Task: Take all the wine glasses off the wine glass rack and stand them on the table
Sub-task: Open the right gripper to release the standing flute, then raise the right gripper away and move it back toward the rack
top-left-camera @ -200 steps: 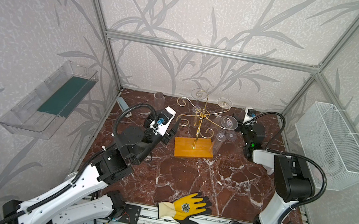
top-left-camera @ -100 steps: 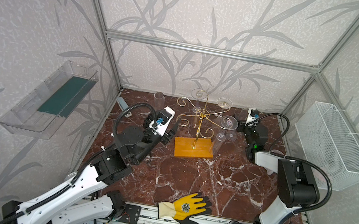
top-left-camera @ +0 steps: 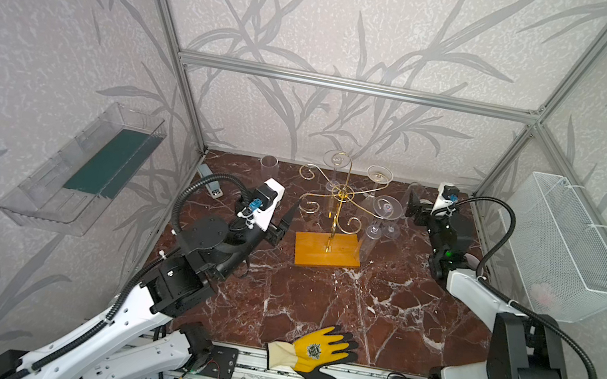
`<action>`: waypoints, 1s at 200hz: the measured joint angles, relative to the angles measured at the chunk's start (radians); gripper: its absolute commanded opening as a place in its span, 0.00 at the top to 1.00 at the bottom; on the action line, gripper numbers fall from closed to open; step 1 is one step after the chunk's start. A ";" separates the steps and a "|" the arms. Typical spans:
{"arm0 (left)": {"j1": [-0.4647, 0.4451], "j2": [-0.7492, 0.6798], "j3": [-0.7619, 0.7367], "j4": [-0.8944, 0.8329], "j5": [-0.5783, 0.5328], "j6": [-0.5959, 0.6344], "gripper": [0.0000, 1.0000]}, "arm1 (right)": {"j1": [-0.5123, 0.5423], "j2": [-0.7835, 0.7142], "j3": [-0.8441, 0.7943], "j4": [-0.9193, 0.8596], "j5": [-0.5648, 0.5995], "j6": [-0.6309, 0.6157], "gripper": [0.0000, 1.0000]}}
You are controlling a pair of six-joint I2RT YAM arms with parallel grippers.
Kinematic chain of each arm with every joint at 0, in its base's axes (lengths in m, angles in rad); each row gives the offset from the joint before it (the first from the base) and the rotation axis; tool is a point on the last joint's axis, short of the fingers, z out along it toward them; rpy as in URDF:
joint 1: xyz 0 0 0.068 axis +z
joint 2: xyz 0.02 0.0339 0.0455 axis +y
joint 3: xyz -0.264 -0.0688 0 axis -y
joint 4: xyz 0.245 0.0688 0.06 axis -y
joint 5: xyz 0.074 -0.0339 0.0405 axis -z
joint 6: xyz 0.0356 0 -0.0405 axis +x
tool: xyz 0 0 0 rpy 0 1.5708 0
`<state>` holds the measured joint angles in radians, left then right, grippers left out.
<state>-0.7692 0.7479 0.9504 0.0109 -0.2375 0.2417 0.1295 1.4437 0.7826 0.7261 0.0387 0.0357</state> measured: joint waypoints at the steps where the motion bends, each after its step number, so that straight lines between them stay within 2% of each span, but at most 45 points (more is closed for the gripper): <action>1: 0.000 -0.001 0.000 0.000 0.000 0.000 0.36 | 0.000 -0.003 0.000 -0.004 0.001 0.001 0.01; 69: 0.001 -0.075 -0.058 0.006 -0.008 -0.039 0.34 | -0.005 -0.361 0.053 -0.553 0.116 0.210 0.01; 92: 0.001 -0.096 -0.096 0.023 -0.015 -0.060 0.33 | -0.005 -0.471 0.083 -0.705 0.105 0.260 0.00; 122: 0.001 -0.107 -0.130 0.036 -0.023 -0.092 0.33 | -0.007 -0.517 0.192 -0.929 0.001 0.315 0.01; 146: 0.001 -0.107 -0.146 0.050 -0.032 -0.123 0.34 | -0.022 -0.518 0.286 -1.074 -0.164 0.423 0.06; 175: 0.001 -0.113 -0.171 0.066 -0.048 -0.153 0.33 | -0.030 -0.521 0.337 -1.120 -0.352 0.575 0.11; 200: 0.001 -0.117 -0.183 0.074 -0.050 -0.176 0.33 | -0.031 -0.510 0.324 -1.073 -0.513 0.712 0.14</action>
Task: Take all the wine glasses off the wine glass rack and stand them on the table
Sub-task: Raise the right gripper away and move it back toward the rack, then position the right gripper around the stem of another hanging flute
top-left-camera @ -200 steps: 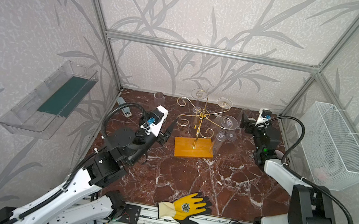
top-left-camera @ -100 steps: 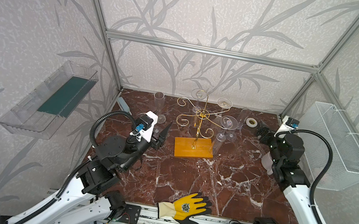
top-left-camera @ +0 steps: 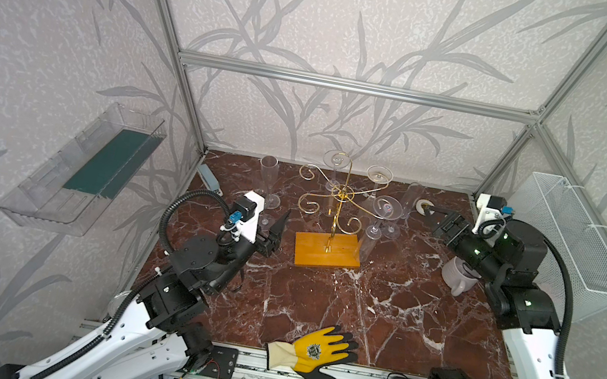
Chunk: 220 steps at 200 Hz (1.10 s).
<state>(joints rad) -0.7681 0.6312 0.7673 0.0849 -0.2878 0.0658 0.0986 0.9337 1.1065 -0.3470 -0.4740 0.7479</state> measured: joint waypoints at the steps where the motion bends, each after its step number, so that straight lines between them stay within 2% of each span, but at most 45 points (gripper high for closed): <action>1: 0.000 0.000 0.000 0.000 0.000 0.000 0.33 | 0.000 0.000 -0.001 0.004 -0.004 0.006 0.14; 32: 0.000 -0.008 -0.023 0.010 -0.002 -0.032 0.34 | 0.000 0.059 -0.075 0.161 -0.164 0.186 0.22; 69: 0.000 -0.025 -0.031 0.010 -0.002 -0.059 0.34 | 0.000 0.106 -0.114 0.250 -0.251 0.299 0.30; 120: 0.000 -0.045 -0.036 0.010 0.001 -0.087 0.34 | 0.002 0.117 -0.122 0.354 -0.312 0.366 0.38; 220: 0.000 -0.052 -0.039 -0.004 0.002 -0.112 0.34 | 0.057 0.214 -0.122 0.416 -0.331 0.410 0.57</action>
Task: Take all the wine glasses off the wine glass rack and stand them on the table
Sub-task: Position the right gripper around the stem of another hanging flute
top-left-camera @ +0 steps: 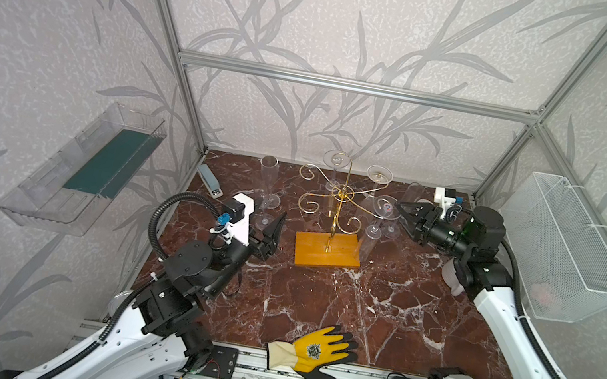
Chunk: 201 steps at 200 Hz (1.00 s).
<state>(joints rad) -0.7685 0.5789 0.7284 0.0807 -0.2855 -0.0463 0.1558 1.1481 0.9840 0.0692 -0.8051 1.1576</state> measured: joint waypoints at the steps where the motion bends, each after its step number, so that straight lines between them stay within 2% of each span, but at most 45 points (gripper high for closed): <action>1: 0.000 0.000 0.000 0.000 0.000 0.000 0.34 | 0.000 0.000 0.000 0.001 0.000 0.000 0.57; 116: 0.000 -0.016 -0.006 -0.006 -0.003 -0.003 0.34 | 0.018 0.016 0.000 0.064 0.003 0.050 0.84; 157: 0.000 -0.016 -0.006 -0.006 -0.008 -0.003 0.34 | 0.032 0.005 -0.005 0.107 0.023 0.084 1.00; 201: 0.000 -0.016 -0.006 -0.009 -0.014 -0.003 0.34 | 0.039 -0.005 -0.028 0.142 0.036 0.120 1.00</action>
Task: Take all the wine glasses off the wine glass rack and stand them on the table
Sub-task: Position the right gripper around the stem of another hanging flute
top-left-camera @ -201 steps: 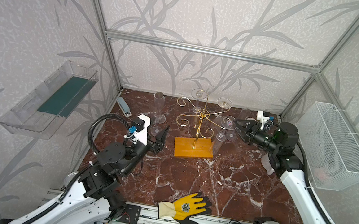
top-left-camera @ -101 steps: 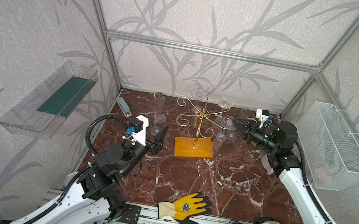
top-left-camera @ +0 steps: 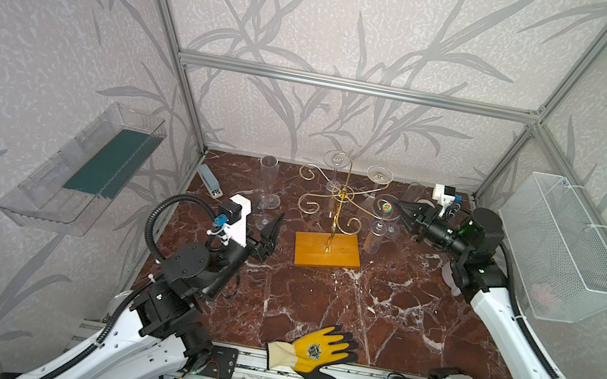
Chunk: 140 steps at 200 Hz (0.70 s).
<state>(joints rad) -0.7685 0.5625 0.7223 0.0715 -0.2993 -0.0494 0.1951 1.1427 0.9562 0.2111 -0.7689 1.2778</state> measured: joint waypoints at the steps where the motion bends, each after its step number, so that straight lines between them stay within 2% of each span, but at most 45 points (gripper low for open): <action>1: 0.000 0.000 0.000 0.000 0.000 0.000 0.34 | 0.000 0.000 0.000 0.002 0.000 0.002 1.00; 70: 0.000 0.000 0.000 0.000 -0.016 0.003 0.34 | 0.005 -0.043 -0.029 0.023 0.026 0.119 1.00; 106: 0.000 0.000 0.000 0.000 -0.019 0.004 0.34 | 0.014 -0.124 -0.029 0.003 0.054 0.145 1.00; 140: 0.000 0.001 0.000 0.000 -0.018 0.003 0.34 | 0.053 -0.119 -0.028 0.000 0.082 0.155 1.00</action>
<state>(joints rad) -0.7685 0.5632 0.7223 0.0715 -0.3176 -0.0460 0.2485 1.0233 0.9283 0.2111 -0.6868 1.4330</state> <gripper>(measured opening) 0.660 0.071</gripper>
